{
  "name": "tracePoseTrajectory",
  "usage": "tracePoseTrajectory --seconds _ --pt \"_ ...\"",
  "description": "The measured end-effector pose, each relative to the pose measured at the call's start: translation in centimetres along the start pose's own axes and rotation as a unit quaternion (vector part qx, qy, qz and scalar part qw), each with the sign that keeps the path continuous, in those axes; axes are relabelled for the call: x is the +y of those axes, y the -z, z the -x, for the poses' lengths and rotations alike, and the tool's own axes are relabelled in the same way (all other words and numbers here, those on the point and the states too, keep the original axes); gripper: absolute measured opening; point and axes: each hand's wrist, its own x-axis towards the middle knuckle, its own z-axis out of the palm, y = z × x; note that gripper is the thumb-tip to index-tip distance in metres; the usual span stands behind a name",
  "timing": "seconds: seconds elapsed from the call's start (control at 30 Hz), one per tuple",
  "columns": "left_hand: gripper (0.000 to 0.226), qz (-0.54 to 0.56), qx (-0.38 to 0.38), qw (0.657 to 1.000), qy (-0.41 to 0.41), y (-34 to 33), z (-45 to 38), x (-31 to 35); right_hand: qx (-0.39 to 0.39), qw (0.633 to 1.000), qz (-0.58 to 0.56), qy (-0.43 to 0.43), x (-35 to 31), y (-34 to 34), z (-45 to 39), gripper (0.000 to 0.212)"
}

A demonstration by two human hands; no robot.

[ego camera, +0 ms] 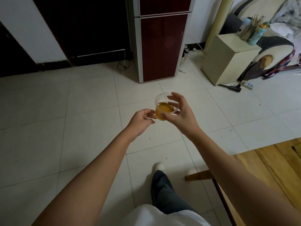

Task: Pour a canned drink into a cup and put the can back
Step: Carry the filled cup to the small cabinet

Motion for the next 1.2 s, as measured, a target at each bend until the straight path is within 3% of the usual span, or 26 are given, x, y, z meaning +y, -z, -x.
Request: tracePoseTrajectory --seconds 0.7,1.2 --pt "0.024 -0.019 -0.053 0.998 0.009 -3.6 -32.6 11.0 0.05 0.998 -0.003 -0.044 6.7 10.5 -28.7 0.076" --pt "0.033 -0.044 -0.185 0.98 -0.055 -4.4 -60.9 21.1 0.192 0.978 0.002 -0.081 9.6 16.7 -52.5 0.076"
